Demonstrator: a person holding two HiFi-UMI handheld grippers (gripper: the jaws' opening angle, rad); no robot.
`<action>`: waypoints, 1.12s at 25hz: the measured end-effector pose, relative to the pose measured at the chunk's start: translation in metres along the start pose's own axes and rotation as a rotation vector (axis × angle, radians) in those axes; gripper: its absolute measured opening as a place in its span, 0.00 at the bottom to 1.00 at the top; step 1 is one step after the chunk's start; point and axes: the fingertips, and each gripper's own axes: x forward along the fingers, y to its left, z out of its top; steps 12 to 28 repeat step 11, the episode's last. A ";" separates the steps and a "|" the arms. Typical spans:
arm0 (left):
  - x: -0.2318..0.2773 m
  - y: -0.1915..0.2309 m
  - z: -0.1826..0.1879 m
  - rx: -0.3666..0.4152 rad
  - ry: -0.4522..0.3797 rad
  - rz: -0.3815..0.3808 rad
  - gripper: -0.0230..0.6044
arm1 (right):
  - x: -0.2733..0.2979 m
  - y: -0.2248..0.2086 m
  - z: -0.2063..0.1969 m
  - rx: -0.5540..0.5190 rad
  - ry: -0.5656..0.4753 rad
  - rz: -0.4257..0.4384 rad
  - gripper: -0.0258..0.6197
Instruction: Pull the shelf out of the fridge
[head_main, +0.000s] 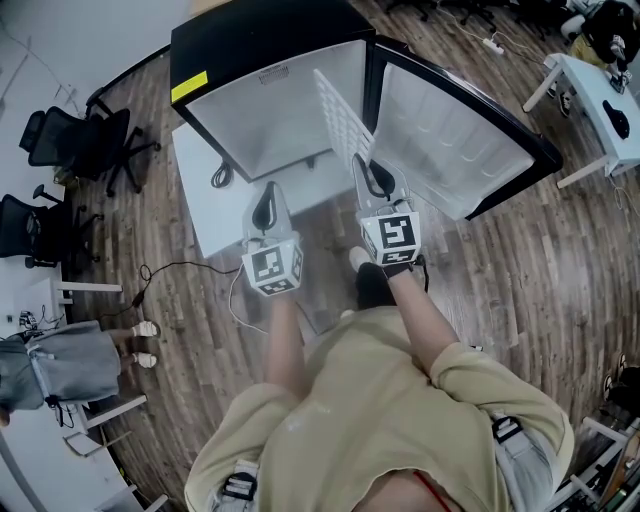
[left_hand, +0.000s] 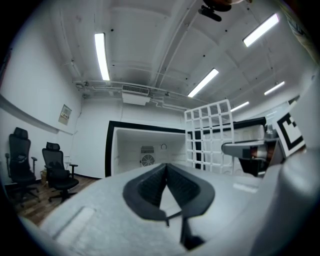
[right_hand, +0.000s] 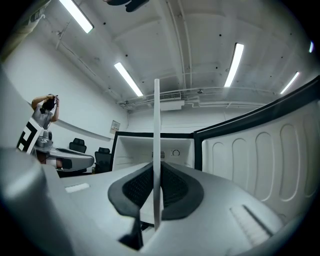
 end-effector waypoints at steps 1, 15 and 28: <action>0.000 0.000 -0.001 -0.003 0.001 -0.003 0.04 | 0.000 0.001 0.000 0.001 0.001 0.000 0.08; 0.004 -0.010 -0.032 -0.082 0.052 -0.058 0.04 | 0.003 0.007 -0.013 0.002 0.028 -0.009 0.08; 0.004 -0.010 -0.032 -0.082 0.052 -0.058 0.04 | 0.003 0.007 -0.013 0.002 0.028 -0.009 0.08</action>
